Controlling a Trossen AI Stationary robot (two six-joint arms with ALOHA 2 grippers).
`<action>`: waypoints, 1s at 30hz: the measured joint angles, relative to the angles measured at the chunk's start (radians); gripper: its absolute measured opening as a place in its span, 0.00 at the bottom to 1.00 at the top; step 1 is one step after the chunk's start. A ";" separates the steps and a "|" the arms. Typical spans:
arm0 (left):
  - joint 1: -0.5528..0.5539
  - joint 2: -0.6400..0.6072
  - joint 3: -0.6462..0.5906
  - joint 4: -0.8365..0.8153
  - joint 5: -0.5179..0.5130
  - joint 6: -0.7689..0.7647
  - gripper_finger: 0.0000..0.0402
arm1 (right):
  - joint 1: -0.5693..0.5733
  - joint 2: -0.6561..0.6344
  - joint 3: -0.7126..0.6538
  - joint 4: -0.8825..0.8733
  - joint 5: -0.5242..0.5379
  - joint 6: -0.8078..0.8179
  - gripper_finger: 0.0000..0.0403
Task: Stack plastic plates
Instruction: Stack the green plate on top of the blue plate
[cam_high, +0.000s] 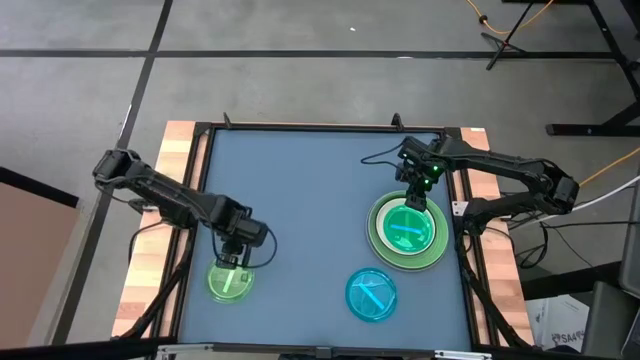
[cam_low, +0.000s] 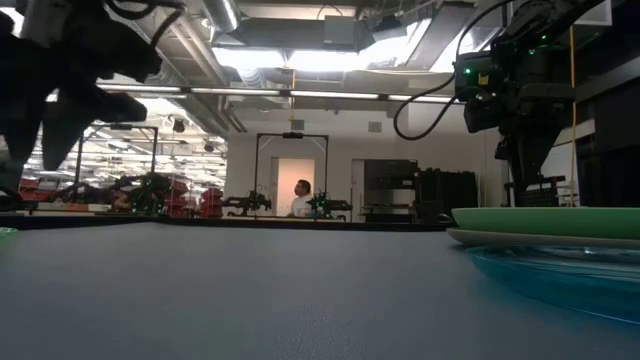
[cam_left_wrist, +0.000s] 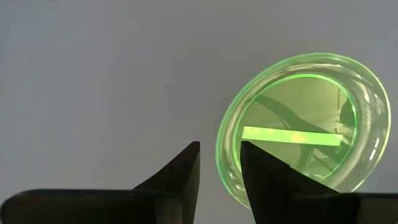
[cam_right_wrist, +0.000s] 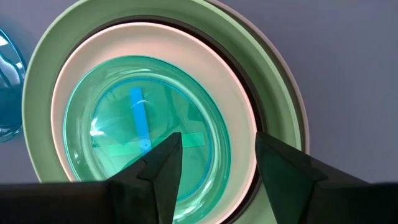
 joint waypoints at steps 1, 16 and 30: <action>-0.009 0.000 0.000 0.000 0.000 -0.011 0.27 | 0.000 0.000 0.000 0.000 0.000 0.000 0.48; -0.059 0.006 -0.063 0.108 0.002 -0.024 0.27 | 0.000 0.000 0.000 0.000 0.000 0.000 0.48; -0.058 0.006 -0.207 0.242 -0.002 -0.025 0.27 | 0.000 0.000 0.000 0.000 0.000 0.000 0.48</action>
